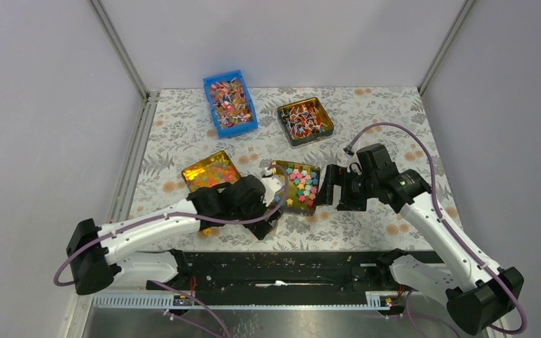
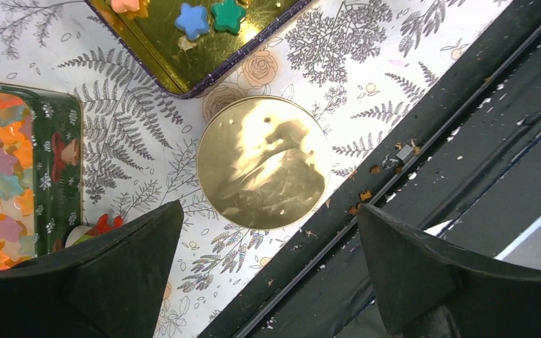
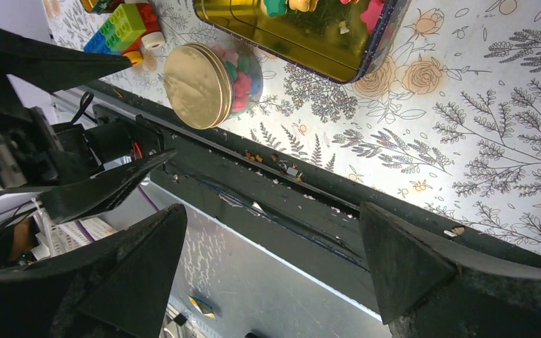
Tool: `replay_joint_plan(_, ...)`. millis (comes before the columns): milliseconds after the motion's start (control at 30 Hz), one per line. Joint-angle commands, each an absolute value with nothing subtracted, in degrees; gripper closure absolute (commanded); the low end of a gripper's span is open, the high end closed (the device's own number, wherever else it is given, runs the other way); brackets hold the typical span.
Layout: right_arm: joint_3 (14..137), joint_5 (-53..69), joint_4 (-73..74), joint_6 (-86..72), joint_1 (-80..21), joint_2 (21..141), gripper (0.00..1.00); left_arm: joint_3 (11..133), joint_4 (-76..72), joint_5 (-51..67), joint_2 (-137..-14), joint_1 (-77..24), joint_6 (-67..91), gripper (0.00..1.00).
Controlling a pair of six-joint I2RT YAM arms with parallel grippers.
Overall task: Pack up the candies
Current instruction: Close the bottle lid on the packing bottle, then move the storage box to the center of the board.
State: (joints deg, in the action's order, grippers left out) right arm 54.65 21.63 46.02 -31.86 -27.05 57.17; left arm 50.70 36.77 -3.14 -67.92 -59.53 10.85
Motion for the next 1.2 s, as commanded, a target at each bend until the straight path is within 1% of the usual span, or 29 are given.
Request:
replay_joint_plan(0, 55.3, 22.5, 46.0, -31.1, -26.6, 58.1, 0.01, 49.1, 34.2, -3.4, -62.3, -59.0, 13.4, 0.01)
replay_joint_plan(67, 55.5, 23.6, 46.0, -30.9, -26.6, 59.3, 0.01, 48.2, 33.3, -4.2, -59.7, -57.5, 15.4, 0.01)
replay_joint_plan(300, 55.8, 32.9, 43.8, -28.2, -27.9, 67.9, 0.01, 42.8, 29.3, -9.4, -49.0, -49.7, 25.5, 0.01)
replay_joint_plan(400, 56.0, 35.2, 41.7, -28.1, -30.6, 71.9, 0.01, 41.4, 30.7, -10.0, -46.7, -46.2, 29.9, 0.01)
replay_joint_plan(433, 56.0, 35.8, 40.7, -28.3, -31.6, 73.2, 0.02, 41.4, 31.9, -9.2, -46.6, -44.9, 31.1, 0.01)
replay_joint_plan(500, 56.2, 36.8, 38.2, -28.9, -33.6, 75.8, 0.04, 41.9, 34.3, -5.9, -47.4, -42.4, 31.9, 0.01)
replay_joint_plan(633, 56.8, 38.4, 33.5, -30.6, -36.1, 80.9, 0.06, 41.7, 36.5, 4.6, -50.9, -38.2, 32.4, 0.01)
replay_joint_plan(800, 56.3, 37.0, 27.2, -32.6, -36.8, 86.7, 0.06, 37.6, 30.9, 17.0, -53.5, -33.7, 35.4, 0.01)
replay_joint_plan(967, 56.7, 33.2, 22.4, -33.5, -37.0, 91.6, 0.05, 33.7, 25.2, 23.1, -53.3, -30.9, 38.9, 0.01)
replay_joint_plan(1167, 57.7, 27.3, 19.0, -33.7, -37.2, 94.1, 0.04, 31.4, 22.2, 26.3, -53.4, -28.7, 41.0, 0.01)
